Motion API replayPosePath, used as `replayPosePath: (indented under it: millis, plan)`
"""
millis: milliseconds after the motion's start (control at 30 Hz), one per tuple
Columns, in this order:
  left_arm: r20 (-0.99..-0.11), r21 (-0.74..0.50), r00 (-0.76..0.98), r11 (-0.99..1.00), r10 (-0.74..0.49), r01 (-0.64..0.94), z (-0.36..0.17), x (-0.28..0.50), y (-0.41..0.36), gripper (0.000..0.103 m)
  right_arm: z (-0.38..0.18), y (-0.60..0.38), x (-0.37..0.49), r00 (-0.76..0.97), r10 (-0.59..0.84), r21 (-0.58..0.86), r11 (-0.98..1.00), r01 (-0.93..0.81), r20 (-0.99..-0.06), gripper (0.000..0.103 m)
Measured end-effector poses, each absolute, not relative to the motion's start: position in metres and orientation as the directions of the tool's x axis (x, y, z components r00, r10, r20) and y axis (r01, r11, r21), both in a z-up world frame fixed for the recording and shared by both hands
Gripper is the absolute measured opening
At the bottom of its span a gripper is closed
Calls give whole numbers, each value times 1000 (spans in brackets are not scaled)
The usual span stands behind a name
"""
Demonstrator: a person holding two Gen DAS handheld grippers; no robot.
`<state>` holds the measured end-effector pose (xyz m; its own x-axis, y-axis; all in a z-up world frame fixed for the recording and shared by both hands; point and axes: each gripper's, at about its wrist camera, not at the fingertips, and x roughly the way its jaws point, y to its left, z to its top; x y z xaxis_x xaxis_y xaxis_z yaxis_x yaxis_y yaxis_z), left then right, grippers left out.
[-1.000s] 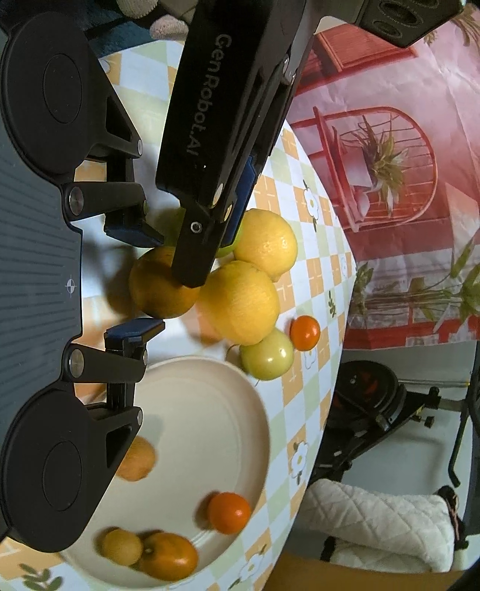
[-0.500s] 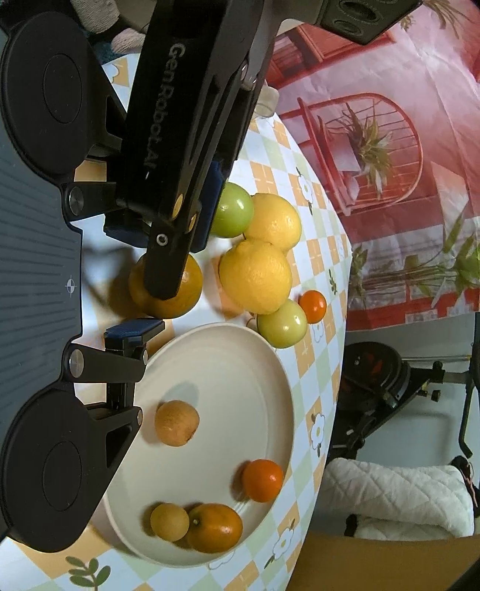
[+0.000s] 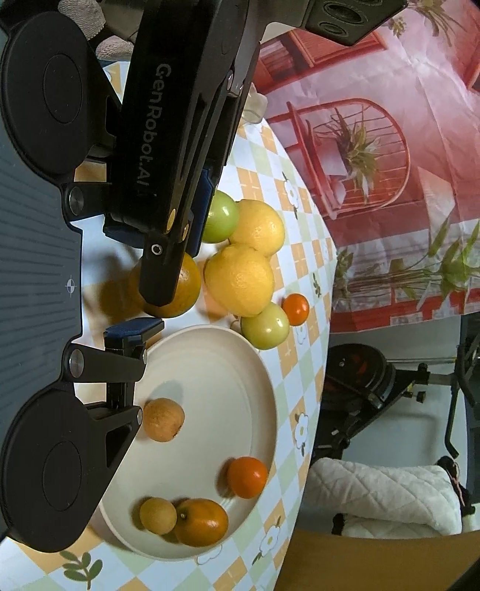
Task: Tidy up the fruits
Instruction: 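Close the left gripper on the dark orange, then carry the dark orange onto the plate and open the left gripper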
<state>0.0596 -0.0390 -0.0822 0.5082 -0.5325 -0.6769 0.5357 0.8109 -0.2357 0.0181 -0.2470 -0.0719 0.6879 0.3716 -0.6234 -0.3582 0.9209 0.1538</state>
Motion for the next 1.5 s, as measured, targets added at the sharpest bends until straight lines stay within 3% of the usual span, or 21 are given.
replayPosePath:
  millis: [433,1500]
  plan:
    - [-659,-220,504,784,-558,580,-67,65,-64,42,-57,-269,18,756,326,150,944,-295,-567,37]
    - [-722,-208,458,795,-518,570,-86,95,-115,43,-81,-308,41,761,244,190,968,-161,-601,39]
